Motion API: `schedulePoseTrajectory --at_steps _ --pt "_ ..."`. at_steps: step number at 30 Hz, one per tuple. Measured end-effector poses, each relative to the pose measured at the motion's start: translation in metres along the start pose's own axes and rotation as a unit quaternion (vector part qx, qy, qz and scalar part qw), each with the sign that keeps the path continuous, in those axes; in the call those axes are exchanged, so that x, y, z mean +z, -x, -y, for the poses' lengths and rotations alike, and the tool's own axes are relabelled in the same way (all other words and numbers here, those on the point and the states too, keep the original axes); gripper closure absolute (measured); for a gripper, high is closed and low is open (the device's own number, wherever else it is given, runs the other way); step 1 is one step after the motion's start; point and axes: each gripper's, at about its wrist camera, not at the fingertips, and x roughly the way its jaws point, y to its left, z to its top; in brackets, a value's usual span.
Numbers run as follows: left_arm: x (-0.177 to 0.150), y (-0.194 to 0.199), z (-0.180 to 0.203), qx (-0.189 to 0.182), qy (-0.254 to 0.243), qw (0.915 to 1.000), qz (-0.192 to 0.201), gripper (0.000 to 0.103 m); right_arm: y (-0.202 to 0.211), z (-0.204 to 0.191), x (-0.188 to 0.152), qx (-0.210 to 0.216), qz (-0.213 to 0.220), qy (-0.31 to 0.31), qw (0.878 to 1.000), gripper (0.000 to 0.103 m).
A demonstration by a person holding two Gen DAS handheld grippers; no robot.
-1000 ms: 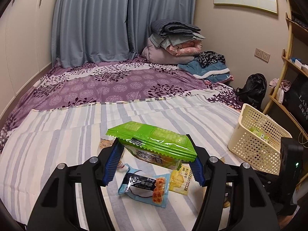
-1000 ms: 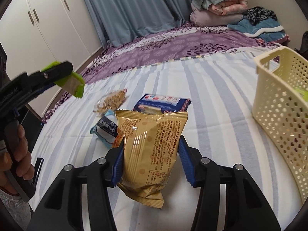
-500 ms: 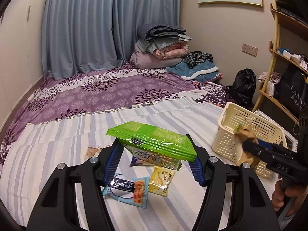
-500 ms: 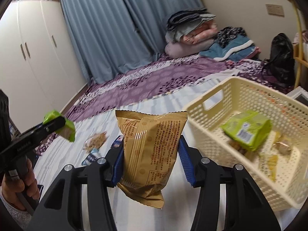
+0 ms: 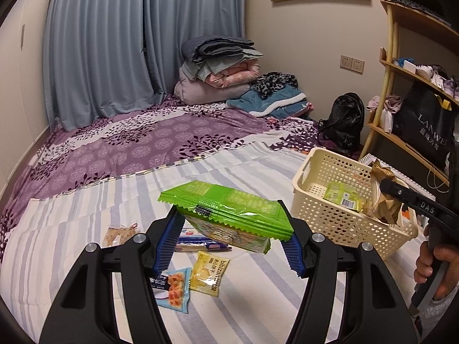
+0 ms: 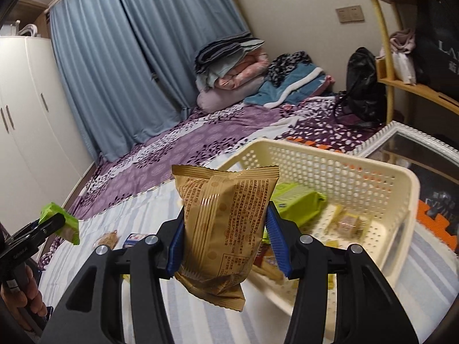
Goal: Organize snacks
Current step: 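Carry the tan bag into the basket and open the right tool, then lower the green cracker box into the basket and open the left tool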
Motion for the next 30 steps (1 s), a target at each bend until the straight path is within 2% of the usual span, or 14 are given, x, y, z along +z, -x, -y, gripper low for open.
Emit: schedulePoseTrajectory --at_steps 9,12,14,16,19,22,27,30 --pt "0.003 -0.003 0.020 -0.009 -0.017 0.9998 -0.004 0.038 0.000 0.023 -0.003 -0.056 0.004 0.000 0.998 0.052" --pt "0.003 -0.004 0.027 -0.011 -0.023 0.9996 -0.006 0.038 -0.003 0.030 -0.005 -0.070 -0.005 -0.002 0.998 0.049" --pt "0.004 -0.005 0.031 -0.013 -0.027 0.9995 -0.006 0.038 -0.004 0.036 -0.006 -0.074 -0.006 -0.010 0.997 0.036" --pt "0.005 -0.005 0.037 -0.016 -0.032 0.9994 -0.007 0.038 -0.003 0.040 -0.007 -0.081 -0.002 -0.014 0.997 0.027" --pt "0.006 -0.007 0.044 -0.018 -0.038 0.9991 -0.008 0.038 -0.003 0.045 -0.007 -0.086 -0.001 -0.014 0.996 0.027" --pt "0.007 -0.009 0.051 -0.021 -0.044 0.9988 -0.009 0.038 -0.002 0.050 -0.007 -0.093 0.002 -0.013 0.996 0.021" --pt "0.009 -0.011 0.063 -0.027 -0.053 0.9982 -0.010 0.038 0.000 0.054 -0.009 -0.099 0.001 -0.010 0.995 0.021" --pt "0.011 -0.012 0.071 -0.031 -0.058 0.9978 -0.010 0.038 0.001 0.055 -0.010 -0.103 0.003 -0.005 0.995 0.016"
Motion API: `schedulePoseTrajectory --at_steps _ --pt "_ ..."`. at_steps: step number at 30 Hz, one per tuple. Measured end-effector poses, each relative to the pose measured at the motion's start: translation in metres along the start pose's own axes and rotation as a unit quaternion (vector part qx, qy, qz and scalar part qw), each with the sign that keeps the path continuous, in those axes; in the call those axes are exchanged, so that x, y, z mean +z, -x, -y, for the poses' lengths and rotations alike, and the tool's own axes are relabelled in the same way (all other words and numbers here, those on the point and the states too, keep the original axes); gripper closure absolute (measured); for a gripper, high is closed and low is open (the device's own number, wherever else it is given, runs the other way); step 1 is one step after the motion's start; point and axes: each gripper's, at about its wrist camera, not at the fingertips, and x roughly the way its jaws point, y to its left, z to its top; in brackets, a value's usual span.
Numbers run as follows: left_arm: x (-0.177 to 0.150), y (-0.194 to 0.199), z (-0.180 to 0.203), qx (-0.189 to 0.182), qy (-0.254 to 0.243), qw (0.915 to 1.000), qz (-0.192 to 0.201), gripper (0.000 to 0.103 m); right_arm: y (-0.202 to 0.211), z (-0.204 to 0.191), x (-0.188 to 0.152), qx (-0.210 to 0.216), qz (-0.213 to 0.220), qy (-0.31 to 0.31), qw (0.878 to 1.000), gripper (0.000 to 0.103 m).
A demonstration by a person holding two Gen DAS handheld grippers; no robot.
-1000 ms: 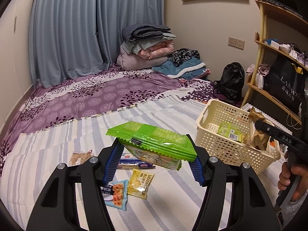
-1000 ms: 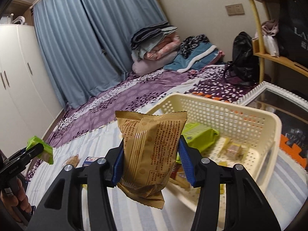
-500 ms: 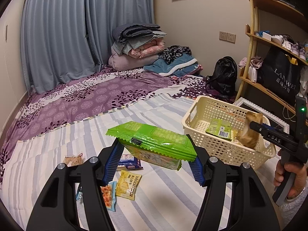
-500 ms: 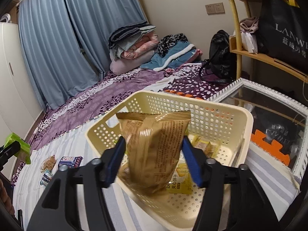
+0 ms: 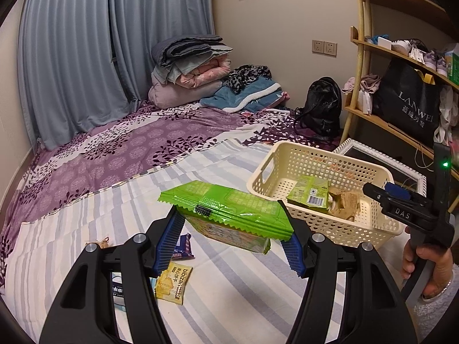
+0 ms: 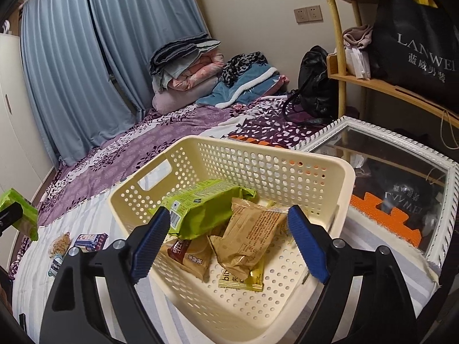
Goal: Organize snacks
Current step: 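Lower the green cracker box into the basket and open the left tool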
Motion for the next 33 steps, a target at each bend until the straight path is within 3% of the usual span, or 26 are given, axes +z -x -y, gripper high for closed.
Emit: schedulePoseTrajectory --at_steps 13,29,31,33 --pt "0.021 -0.017 0.039 -0.020 -0.034 0.9992 0.002 0.038 0.008 0.003 0.000 -0.024 0.019 0.028 0.999 0.013" --pt "0.060 -0.065 0.104 -0.075 -0.077 0.9942 0.002 0.038 0.012 0.012 0.001 -0.031 0.024 0.027 0.999 0.013" --pt "0.061 -0.071 0.110 -0.079 -0.081 0.9935 -0.003 0.032 0.011 0.013 0.001 -0.032 0.024 0.027 0.999 0.013" --pt "0.060 -0.073 0.113 -0.075 -0.079 0.9940 -0.003 0.012 0.011 0.015 0.001 -0.032 0.024 0.025 0.999 0.013"
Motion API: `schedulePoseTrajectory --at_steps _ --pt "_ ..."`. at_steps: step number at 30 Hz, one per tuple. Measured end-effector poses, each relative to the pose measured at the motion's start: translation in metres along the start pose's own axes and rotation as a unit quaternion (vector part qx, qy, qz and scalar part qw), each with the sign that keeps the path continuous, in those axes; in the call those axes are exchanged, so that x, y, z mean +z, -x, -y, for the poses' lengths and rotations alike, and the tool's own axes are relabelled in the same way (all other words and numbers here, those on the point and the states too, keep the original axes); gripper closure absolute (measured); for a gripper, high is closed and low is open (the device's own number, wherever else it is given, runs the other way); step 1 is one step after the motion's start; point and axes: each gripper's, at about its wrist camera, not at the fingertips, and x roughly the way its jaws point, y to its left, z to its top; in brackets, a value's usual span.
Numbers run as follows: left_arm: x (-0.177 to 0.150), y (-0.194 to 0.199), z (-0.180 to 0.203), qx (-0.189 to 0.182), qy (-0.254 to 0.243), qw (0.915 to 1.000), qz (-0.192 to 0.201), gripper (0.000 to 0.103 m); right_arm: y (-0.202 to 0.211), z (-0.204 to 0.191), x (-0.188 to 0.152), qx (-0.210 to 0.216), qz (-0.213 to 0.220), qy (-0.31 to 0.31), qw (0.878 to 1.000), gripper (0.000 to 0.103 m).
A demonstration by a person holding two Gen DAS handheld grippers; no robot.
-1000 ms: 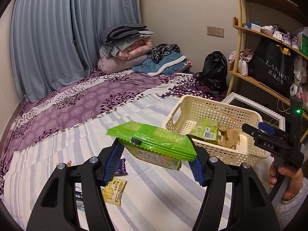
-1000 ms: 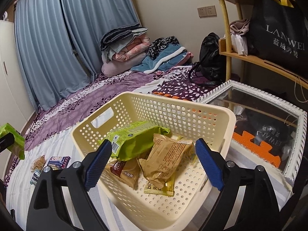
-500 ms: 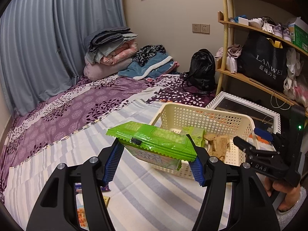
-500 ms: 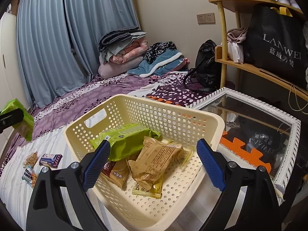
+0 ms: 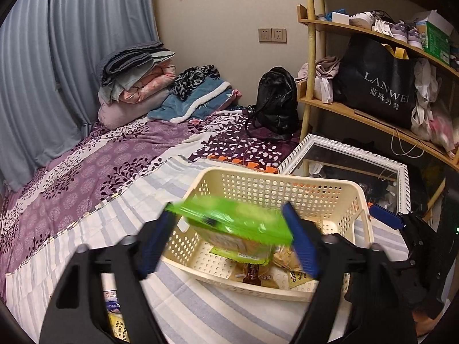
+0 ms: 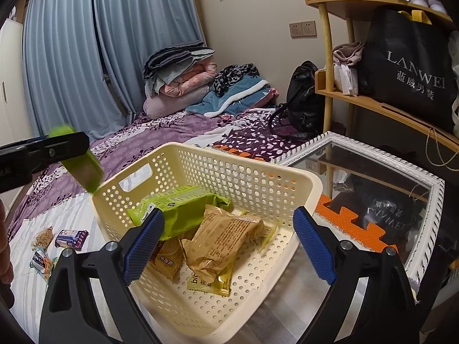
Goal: Organize snacks
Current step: 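Lower the green cracker box into the basket and open the left tool, then move both tools back over the remaining snacks on the bed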
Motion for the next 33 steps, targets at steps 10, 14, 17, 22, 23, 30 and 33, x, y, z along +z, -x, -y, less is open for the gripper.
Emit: schedulePoseTrajectory --at_steps 10,14,17,22,23,30,33 --pt "-0.012 0.000 -0.008 0.012 0.010 0.9998 -0.014 0.011 0.000 -0.005 0.002 0.004 -0.001 0.004 1.000 0.013" --pt "-0.014 0.004 -0.011 0.024 0.011 0.9995 -0.015 0.006 0.001 -0.011 0.004 0.006 0.000 0.009 1.000 0.013" --pt "-0.016 0.007 -0.014 0.029 0.013 0.9994 -0.016 0.006 0.003 -0.014 0.004 0.006 0.001 0.011 1.000 0.009" --pt "-0.022 0.012 -0.020 0.043 0.021 0.9985 -0.026 0.005 0.008 -0.019 0.005 0.010 0.004 0.013 1.000 0.008" --pt "-0.023 0.014 -0.022 0.045 0.023 0.9984 -0.026 0.005 0.009 -0.021 0.005 0.011 0.004 0.014 1.000 0.008" --pt "-0.035 0.027 -0.036 0.060 0.038 0.9971 -0.027 0.005 0.014 -0.033 0.006 0.022 0.003 0.019 1.000 0.005" --pt "-0.040 0.034 -0.044 0.069 0.045 0.9962 -0.027 0.005 0.016 -0.043 0.006 0.026 0.002 0.029 0.999 0.005"
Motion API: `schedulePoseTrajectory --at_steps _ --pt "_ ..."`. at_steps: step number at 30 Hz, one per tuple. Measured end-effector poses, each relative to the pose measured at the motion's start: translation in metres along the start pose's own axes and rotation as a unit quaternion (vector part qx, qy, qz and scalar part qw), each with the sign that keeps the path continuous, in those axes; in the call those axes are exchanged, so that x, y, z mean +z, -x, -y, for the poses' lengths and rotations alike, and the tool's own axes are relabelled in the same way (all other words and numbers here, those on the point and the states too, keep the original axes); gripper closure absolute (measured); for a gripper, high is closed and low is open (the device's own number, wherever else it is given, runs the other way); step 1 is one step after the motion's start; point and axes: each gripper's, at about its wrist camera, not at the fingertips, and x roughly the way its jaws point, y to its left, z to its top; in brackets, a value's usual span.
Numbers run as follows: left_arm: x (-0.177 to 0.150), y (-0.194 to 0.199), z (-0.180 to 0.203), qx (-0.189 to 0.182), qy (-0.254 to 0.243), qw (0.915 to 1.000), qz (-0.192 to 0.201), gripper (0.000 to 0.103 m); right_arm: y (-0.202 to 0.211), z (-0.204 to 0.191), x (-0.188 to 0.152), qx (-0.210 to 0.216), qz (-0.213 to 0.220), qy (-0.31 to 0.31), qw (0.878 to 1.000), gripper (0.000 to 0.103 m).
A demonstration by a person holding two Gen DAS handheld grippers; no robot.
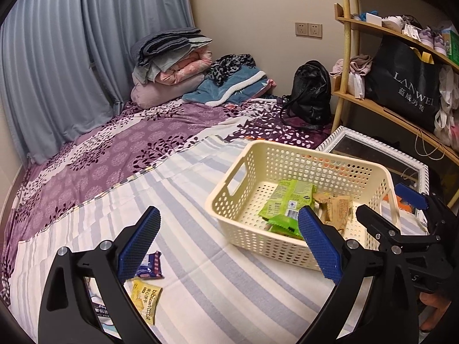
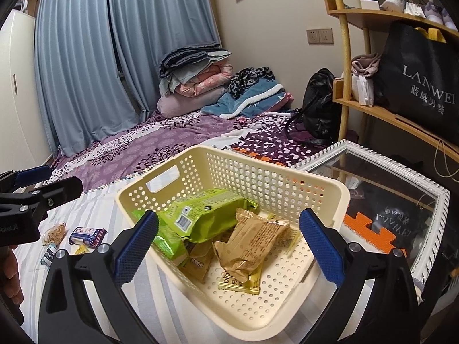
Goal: Organize snacks
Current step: 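Move both tools back over the remaining snacks on the bed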
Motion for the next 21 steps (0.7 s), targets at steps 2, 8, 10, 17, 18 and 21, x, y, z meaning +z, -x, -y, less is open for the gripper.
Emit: schedulePoseTrajectory --at_steps 2,8,10,17,18,21 --pt "-0.002 0.003 -0.006 0.005 0.005 1.0000 0.001 0.005 0.001 -0.006 0.000 0.003 -0.001 0.005 1.000 0.005" --pt "-0.014 0.013 -0.030 0.014 0.024 0.9996 0.001 0.005 0.005 -0.026 0.000 0.013 -0.001 0.020 1.000 0.005" --pt "-0.017 0.017 -0.037 0.020 0.030 0.9994 0.001 0.005 0.006 -0.035 0.000 0.018 -0.001 0.028 0.999 0.005" --pt "-0.032 0.029 -0.065 0.039 0.053 0.9979 0.002 0.005 0.008 -0.067 -0.004 0.041 -0.005 0.055 0.998 0.005" --pt "-0.033 0.030 -0.067 0.043 0.054 0.9976 0.002 0.005 0.008 -0.071 -0.005 0.043 -0.007 0.059 0.997 0.005" --pt "-0.041 0.034 -0.078 0.055 0.059 0.9968 0.002 0.005 0.008 -0.085 -0.008 0.053 -0.012 0.070 0.996 0.005"
